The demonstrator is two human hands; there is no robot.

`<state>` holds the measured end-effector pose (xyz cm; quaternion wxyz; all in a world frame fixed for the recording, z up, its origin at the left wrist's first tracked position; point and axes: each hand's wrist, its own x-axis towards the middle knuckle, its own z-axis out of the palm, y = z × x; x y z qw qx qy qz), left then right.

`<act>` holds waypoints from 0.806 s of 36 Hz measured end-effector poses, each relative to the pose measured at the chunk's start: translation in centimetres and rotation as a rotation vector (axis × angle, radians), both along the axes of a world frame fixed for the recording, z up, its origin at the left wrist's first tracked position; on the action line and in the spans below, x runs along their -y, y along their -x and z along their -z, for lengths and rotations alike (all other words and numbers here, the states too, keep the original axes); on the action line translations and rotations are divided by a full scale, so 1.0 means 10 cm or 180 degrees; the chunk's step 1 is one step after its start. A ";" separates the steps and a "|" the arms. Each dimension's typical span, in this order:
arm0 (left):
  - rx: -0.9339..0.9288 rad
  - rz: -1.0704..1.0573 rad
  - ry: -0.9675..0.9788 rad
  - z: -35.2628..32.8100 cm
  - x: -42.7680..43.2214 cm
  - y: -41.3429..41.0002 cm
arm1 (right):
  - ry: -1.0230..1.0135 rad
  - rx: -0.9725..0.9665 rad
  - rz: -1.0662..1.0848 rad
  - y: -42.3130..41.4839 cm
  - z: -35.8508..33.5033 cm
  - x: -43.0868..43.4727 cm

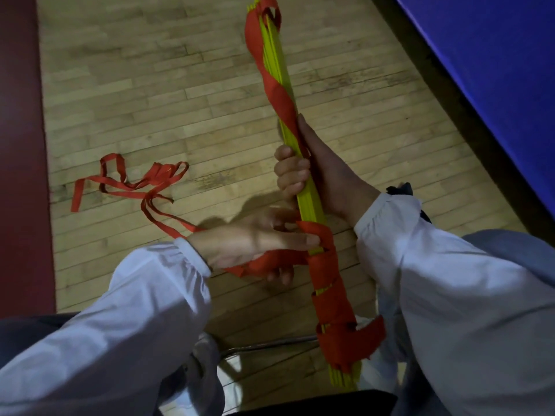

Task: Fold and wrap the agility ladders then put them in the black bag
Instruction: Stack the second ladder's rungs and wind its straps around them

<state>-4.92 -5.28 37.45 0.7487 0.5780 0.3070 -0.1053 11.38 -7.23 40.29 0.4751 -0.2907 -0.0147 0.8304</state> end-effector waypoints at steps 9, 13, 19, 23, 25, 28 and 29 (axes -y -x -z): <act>-0.0368 -0.0262 0.0676 0.07 -0.09 0.07 | 0.0090 0.0982 -0.0196 -0.02 -0.03 -0.03; -0.0358 -0.0072 0.0485 0.02 -0.07 0.04 | 0.0066 0.1418 -0.0290 -0.02 0.01 -0.04; -0.0539 0.0004 0.0308 0.03 -0.05 0.03 | 0.0099 0.1696 -0.0335 0.00 0.10 -0.05; -0.0219 0.0163 0.0215 -0.12 -0.02 -0.03 | 0.0095 0.1839 -0.0261 0.00 0.14 -0.07; -0.0153 0.0146 0.0035 -0.16 0.01 -0.05 | 0.0087 0.1913 -0.0245 0.00 0.16 -0.07; -0.0095 0.0046 0.0022 -0.15 0.04 -0.05 | 0.0024 0.1939 -0.0244 0.02 0.14 -0.07; -0.0095 0.0029 0.0044 -0.16 0.05 -0.05 | -0.0011 0.1887 -0.0233 0.02 0.15 -0.07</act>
